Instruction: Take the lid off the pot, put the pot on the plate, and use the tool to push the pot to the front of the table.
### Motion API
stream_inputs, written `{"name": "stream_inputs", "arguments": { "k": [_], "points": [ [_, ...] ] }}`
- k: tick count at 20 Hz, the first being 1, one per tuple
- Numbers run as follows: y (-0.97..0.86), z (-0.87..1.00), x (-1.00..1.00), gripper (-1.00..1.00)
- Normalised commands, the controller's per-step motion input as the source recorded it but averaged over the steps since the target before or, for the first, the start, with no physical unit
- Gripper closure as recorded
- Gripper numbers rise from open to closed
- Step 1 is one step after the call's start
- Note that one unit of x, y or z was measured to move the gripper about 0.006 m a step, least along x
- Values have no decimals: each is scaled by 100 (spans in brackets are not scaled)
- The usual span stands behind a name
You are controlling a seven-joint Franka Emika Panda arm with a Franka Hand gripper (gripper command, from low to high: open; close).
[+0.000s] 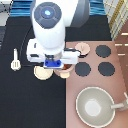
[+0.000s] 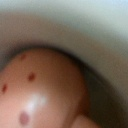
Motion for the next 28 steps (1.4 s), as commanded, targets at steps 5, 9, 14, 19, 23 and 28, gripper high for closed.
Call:
{"name": "stream_inputs", "arguments": {
  "k": [5, 9, 14, 19, 23, 28],
  "points": [
    [-83, -35, -53, 100],
    [-83, -80, -69, 100],
    [-79, -97, -79, 100],
    [-35, -85, -69, 100],
    [23, -49, -23, 100],
    [43, -34, -8, 100]
  ]
}}
